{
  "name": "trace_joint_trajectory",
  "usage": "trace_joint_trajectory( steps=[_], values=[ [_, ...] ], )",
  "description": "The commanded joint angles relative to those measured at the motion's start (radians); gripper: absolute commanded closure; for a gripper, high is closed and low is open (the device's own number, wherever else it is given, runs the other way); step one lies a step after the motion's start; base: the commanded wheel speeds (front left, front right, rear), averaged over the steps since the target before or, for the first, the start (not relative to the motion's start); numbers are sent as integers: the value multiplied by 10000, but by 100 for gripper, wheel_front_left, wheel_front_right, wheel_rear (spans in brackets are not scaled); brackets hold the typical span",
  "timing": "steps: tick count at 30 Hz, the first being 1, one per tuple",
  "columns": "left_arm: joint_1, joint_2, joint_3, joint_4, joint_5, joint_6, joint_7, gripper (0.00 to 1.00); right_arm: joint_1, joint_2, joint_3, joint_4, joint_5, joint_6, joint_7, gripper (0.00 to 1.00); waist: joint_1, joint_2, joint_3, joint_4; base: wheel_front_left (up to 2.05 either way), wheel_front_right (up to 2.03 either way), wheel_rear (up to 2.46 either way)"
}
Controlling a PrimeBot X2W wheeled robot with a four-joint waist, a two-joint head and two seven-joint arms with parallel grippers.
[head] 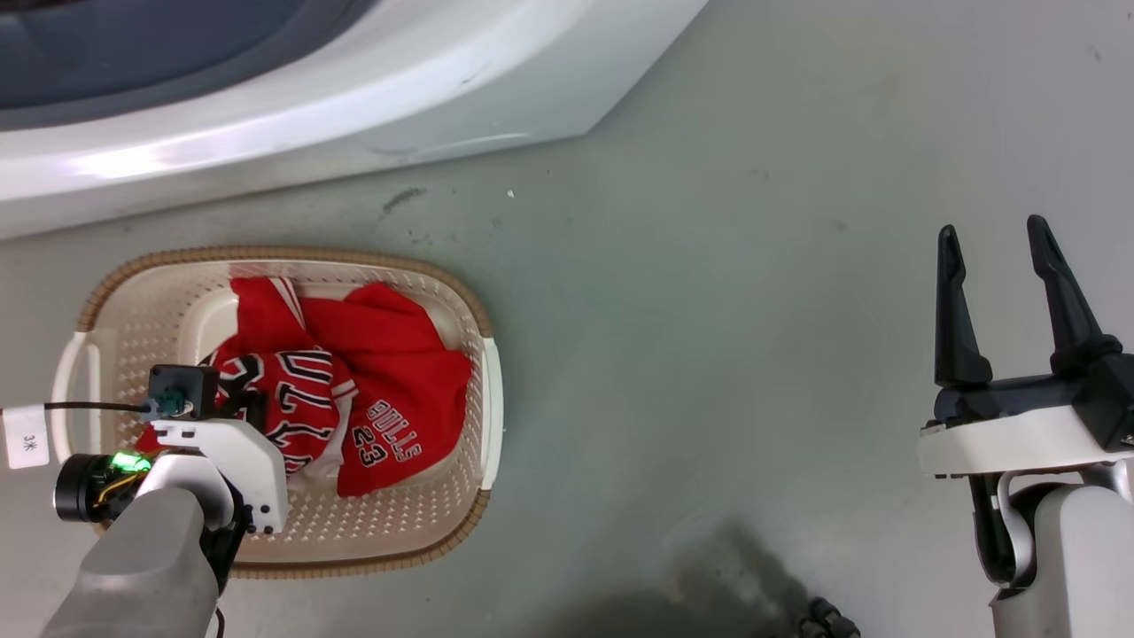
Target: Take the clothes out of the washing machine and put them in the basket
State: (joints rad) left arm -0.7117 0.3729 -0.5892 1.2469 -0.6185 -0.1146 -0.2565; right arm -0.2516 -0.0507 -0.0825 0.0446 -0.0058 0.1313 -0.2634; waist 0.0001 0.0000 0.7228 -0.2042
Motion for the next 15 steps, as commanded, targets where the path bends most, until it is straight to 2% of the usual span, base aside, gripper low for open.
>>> trace_joint_trajectory(
  steps=[1, 7, 15],
  values=[
    [-104, 37, -47, -30, 120, 62, -70, 0, -145, 10, -22, 71, -58, -11, -20, 0, -1, 0, -310, 98, 0, 0, 0],
    [455, 5, 394, -1330, 327, 172, -90, 0, 100, 10, -163, 290, -156, -11, -20, 0, -1, 0, -1342, 390, 0, 0, 0],
    [1591, -126, 1975, -4103, 1079, 275, -88, 0, 486, 9, -397, 604, -409, -11, -20, 0, -1, 0, -3178, 1040, 0, 0, 0]
  ],
)
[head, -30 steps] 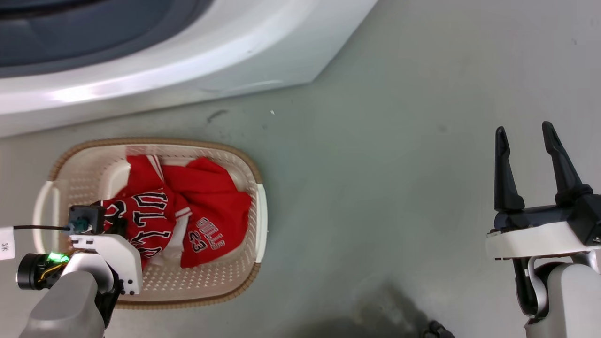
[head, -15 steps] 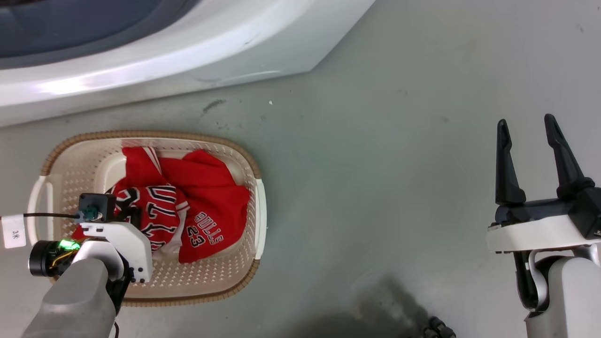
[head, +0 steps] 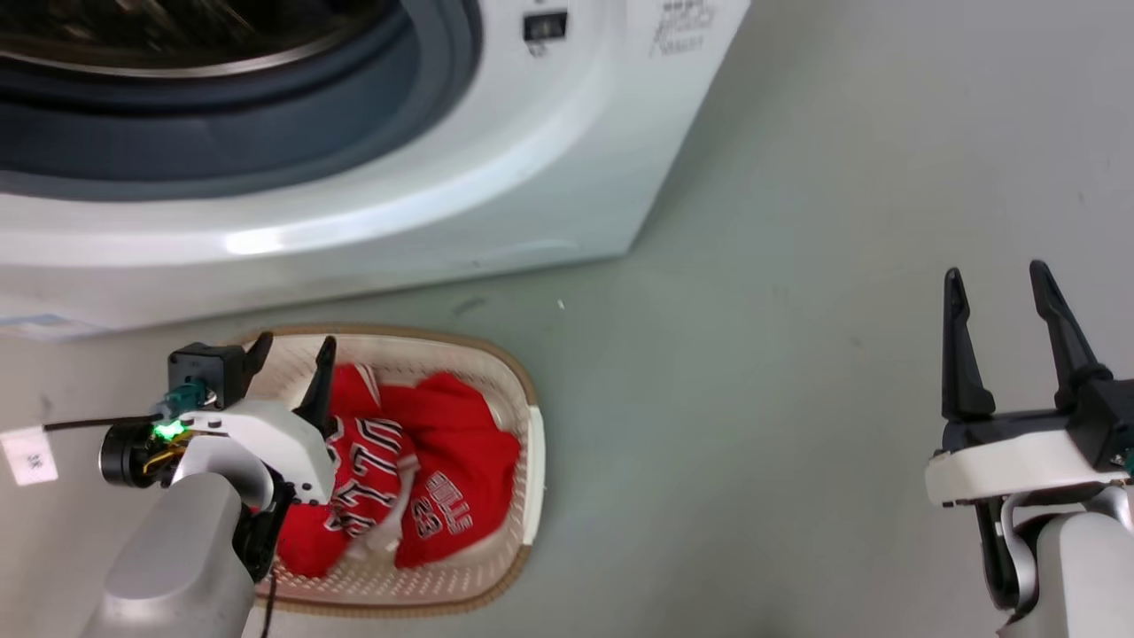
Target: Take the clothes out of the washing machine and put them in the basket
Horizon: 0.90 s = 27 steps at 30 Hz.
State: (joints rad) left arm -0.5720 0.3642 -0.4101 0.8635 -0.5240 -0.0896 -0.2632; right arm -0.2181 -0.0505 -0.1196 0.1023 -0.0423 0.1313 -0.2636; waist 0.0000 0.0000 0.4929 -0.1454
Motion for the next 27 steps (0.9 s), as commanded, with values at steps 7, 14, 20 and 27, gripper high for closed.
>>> trace_joint_trajectory(
  steps=[7, 14, 20, 27],
  values=[
    [1171, -414, 1423, -2564, 1157, 31, -22, 0, 586, 7, -302, 230, -261, -12, -18, 0, 0, 0, -2298, 1040, 0, 0, 0],
    [2557, -1123, 2896, -5094, 2143, 16, -21, 0, 993, 10, -506, 362, -463, -11, -18, 0, 0, 0, -3499, 1479, 0, 0, 0],
    [4026, -1692, 3819, -7093, 3271, 448, -20, 0, 1314, 8, -386, 292, -399, -11, -18, 0, 0, 0, -4066, 1492, 0, 0, 0],
    [5838, -2377, 4462, -8144, 3932, 795, -22, 0, 1922, 10, -18, -64, -184, -11, -18, 0, 0, 0, -4607, 1291, 0, 0, 0]
  ],
)
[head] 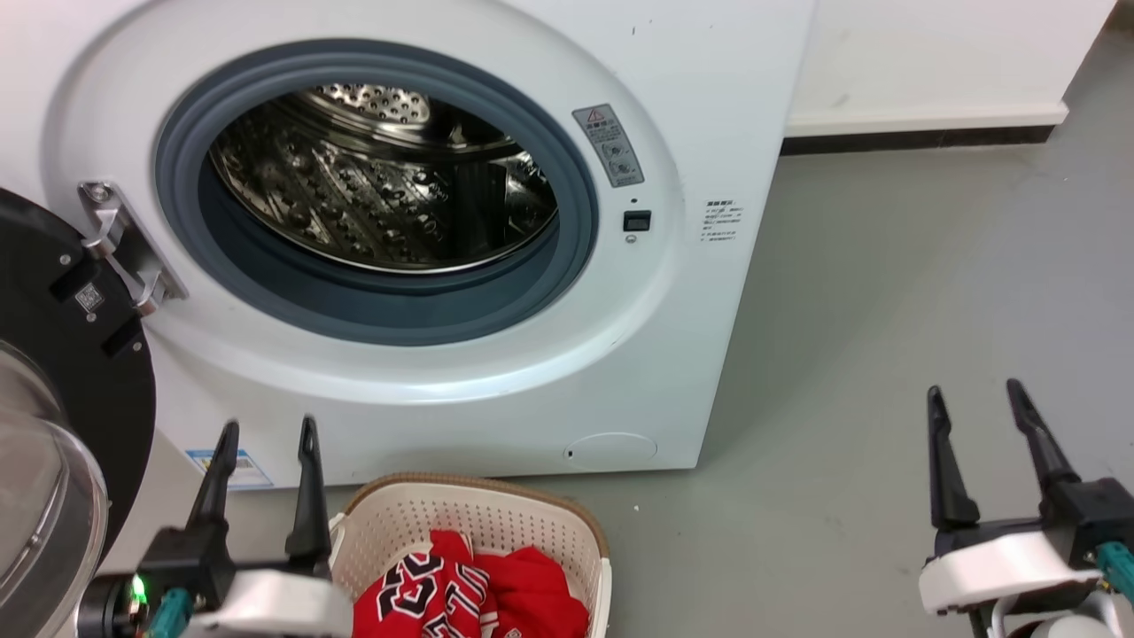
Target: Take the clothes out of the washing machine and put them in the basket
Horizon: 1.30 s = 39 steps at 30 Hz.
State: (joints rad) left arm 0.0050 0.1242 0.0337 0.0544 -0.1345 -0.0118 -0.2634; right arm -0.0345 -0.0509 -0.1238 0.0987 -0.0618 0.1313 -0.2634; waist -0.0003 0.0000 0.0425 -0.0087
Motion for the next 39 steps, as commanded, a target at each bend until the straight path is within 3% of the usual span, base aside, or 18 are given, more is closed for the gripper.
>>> trace_joint_trajectory(
  steps=[1, 12, 39],
  values=[
    [256, -22, 85, -102, 125, 18, -20, 0, 189, 12, 70, -120, 93, -11, -20, 0, 3, 0, -168, -112, 0, 0, 0],
    [820, -330, 187, -361, 766, 44, -20, 0, 794, 12, 173, -388, 348, -11, -20, 0, 3, 0, -358, -342, 0, 0, 0],
    [808, -583, 224, -469, 963, 46, -20, 0, 580, 12, 254, -216, 395, -11, -20, 0, 3, 0, -390, -414, 0, 0, 0]
  ],
)
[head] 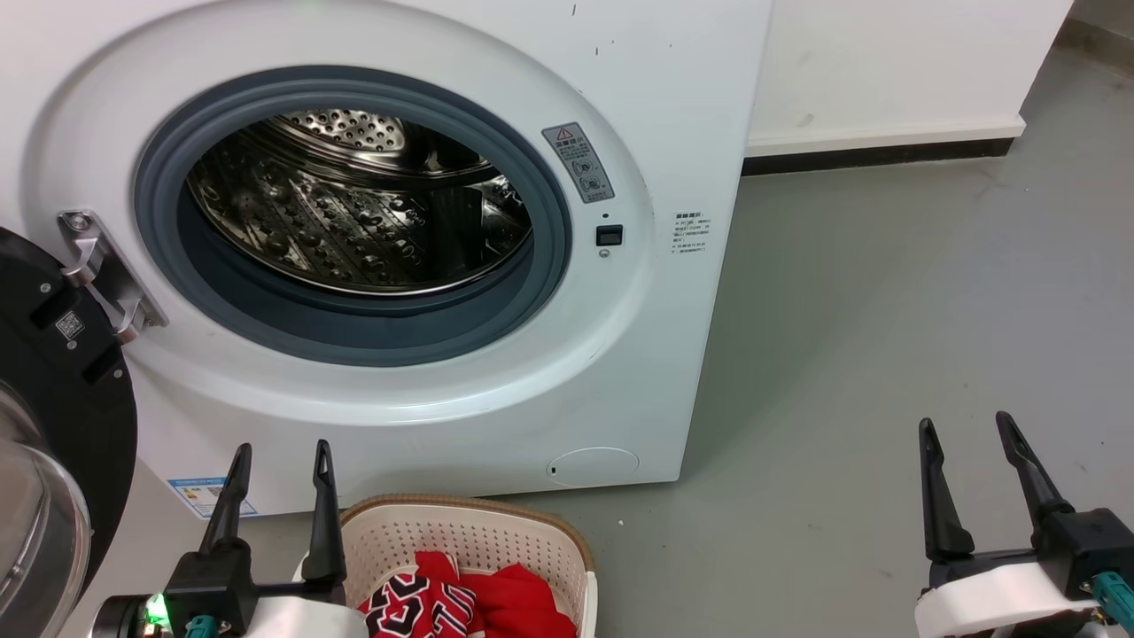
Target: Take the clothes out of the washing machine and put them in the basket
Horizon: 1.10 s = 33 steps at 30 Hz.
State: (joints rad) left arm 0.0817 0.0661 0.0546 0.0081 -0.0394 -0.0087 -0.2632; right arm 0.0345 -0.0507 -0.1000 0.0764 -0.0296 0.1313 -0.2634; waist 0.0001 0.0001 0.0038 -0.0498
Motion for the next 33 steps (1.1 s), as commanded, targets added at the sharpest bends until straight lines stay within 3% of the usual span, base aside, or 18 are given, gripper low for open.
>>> trace_joint_trajectory(
  steps=[1, 4, 5, 7, 33],
  values=[
    [45, -2, 6, -12, 26, 5, -22, 0, -102, 10, 20, 6, 71, -11, -20, 0, -1, -1, -5, -5, 0, 0, 0],
    [33, -14, 19, -74, 15, -31, -22, 0, -79, 10, 20, 19, 64, -11, -20, 0, -1, -1, -18, -12, 0, 0, 0],
    [0, -21, 8, -36, -1, -5, 0, 100, -2, 0, 18, 5, 3, 0, 0, 100, 0, -1, -18, -14, 0, 0, 0],
    [19, -65, -3, 154, -12, -4, 13, 100, 71, 8, 17, 186, 7, 2, 10, 100, 0, -1, -18, -14, 0, 0, 0],
    [-597, -117, 191, 976, -4987, -392, 1238, 100, -381, 9, -34, 767, 5211, -1, 1209, 100, 0, -1, -16, 90, 0, 0, 0]
  ],
)
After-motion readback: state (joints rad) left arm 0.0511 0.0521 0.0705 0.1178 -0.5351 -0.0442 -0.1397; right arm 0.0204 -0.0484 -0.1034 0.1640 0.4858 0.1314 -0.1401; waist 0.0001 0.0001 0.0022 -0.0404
